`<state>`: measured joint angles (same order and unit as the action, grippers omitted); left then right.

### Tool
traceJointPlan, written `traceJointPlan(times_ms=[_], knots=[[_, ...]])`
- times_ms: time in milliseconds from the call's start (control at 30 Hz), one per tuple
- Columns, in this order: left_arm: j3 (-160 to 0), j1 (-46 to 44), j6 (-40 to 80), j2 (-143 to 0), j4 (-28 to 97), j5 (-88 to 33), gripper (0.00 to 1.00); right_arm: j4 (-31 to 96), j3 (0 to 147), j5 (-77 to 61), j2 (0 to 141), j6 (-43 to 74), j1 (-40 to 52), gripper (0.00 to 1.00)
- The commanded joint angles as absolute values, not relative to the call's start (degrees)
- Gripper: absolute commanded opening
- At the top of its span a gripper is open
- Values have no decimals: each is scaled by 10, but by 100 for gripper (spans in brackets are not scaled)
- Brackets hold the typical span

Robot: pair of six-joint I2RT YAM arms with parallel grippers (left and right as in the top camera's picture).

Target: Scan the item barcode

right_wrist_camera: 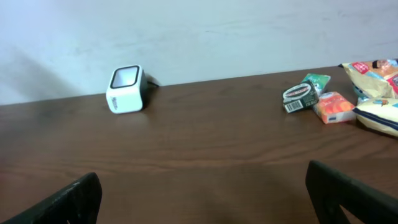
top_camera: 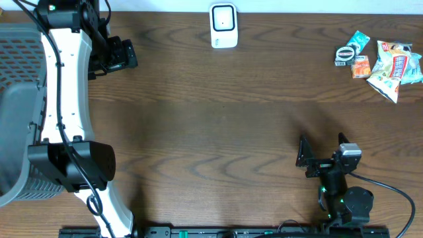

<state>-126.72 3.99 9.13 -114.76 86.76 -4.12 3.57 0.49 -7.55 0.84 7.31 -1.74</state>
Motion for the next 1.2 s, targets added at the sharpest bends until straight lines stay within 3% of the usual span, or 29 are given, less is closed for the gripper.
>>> traceJointPlan(times_ms=[0,1167], knots=[[-1269,42,88,-1151,869,-36,98,38,3,-76,3,28,-18,99],[-1269,42,88,-1151,869,-36,98,45,4,-34,3,2,34,99]])
